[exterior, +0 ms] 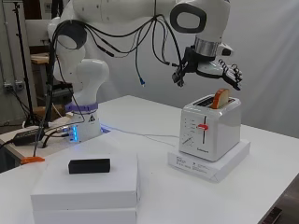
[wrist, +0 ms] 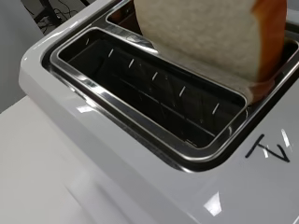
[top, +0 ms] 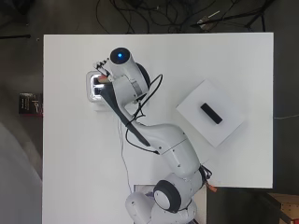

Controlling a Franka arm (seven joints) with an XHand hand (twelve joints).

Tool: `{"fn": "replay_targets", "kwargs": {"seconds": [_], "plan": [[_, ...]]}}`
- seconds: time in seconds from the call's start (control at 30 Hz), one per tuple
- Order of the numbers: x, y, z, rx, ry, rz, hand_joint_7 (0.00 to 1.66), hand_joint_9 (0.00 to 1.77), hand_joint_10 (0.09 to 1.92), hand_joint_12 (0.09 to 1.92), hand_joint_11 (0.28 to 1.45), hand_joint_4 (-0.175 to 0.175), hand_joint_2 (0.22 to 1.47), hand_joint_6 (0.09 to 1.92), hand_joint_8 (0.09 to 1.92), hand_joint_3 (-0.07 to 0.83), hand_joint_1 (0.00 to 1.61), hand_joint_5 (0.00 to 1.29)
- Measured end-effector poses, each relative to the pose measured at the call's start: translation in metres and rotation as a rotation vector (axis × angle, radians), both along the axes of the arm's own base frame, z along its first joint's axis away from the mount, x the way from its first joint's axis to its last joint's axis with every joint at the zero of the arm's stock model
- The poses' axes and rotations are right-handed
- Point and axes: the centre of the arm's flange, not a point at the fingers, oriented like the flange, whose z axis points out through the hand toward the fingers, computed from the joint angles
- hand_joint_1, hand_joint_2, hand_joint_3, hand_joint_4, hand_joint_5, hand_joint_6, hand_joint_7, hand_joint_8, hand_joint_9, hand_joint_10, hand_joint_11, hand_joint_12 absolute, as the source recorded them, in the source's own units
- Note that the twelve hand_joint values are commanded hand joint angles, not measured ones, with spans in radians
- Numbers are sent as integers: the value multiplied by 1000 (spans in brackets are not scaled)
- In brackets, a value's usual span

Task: Teleoperate dual arm-hand system to toast a bread

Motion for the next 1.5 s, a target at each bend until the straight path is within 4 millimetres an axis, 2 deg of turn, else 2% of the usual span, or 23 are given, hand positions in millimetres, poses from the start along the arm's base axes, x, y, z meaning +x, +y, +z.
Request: {"fn": "replay_targets", "kwargs": {"seconds": [0.07,0.17,0.27,0.33,0.43,0.5,0.53,0.57,0.6,0.63,0.67,0.7,0.77,0.83,0.87,0.9,0.97,1.0,1.07,1.2,1.27,1.37,1.5], "plan": [[1,-3,3,-2,-2,-53,230,371,87,87,417,-110,1022,87,87,-1,17,164],[2,-30,-12,-25,-8,-183,302,408,87,87,418,-88,993,87,87,-5,1,277],[3,-63,-31,-79,-4,-302,226,309,87,87,386,-69,974,87,87,-9,0,236],[13,-88,-36,-119,-15,-380,210,282,87,87,376,-67,969,87,87,-8,0,219],[30,-132,-31,-141,-47,-492,233,292,87,87,374,-73,978,87,87,-2,0,244],[35,-148,-32,-137,-45,-541,247,303,87,87,375,-80,990,87,87,4,0,256],[36,-154,-40,-136,-31,-555,296,390,87,87,414,-86,995,87,87,4,0,264],[36,-162,-53,-140,-13,-569,612,717,526,539,580,-95,1019,87,409,0,0,330],[37,-171,-68,-149,4,-585,940,1085,1109,1122,791,-106,1029,87,1019,-3,0,413],[36,-181,-84,-157,21,-601,1139,1317,1495,1503,918,-96,1033,87,1418,-3,0,546],[36,-189,-100,-158,38,-615,1240,1432,1710,1714,970,-57,1039,87,1609,-2,0,710],[37,-199,-120,-148,64,-634,1291,1478,1820,1823,997,-21,1047,87,1689,0,0,827],[37,-211,-145,-121,100,-663,1335,1511,1899,1900,1066,-5,1062,87,1752,2,0,886],[34,-212,-152,-109,105,-661,1367,1549,1917,1917,1156,15,1081,87,1834,3,3,926],[33,-208,-154,-105,106,-650,1379,1565,1919,1919,1188,48,1090,87,1876,3,9,978],[31,-203,-156,-101,105,-635,1389,1579,1920,1920,1209,46,1095,87,1906,3,14,967],[31,-198,-156,-93,95,-622,1369,1612,1920,1920,1228,-81,1086,87,1920,-2,5,565],[32,-196,-153,-82,84,-615,1348,1619,1920,1920,1221,-126,1080,87,1920,-3,2,415],[33,-191,-145,-58,68,-577,1333,1623,1920,1920,1215,-164,1071,87,1920,-5,0,298],[33,-178,-126,-17,19,-484,1341,1635,1920,1920,1250,-175,1038,87,1920,-10,0,293],[29,-170,-123,-14,13,-464,1393,1667,1920,1920,1295,-175,1034,87,1920,-6,0,309],[25,-169,-129,5,38,-448,1459,1716,1920,1908,1338,-175,1060,87,1920,4,4,318],[27,-172,-147,13,93,-456,1514,1739,1920,1874,1381,-164,1093,87,1920,5,24,355]]}}
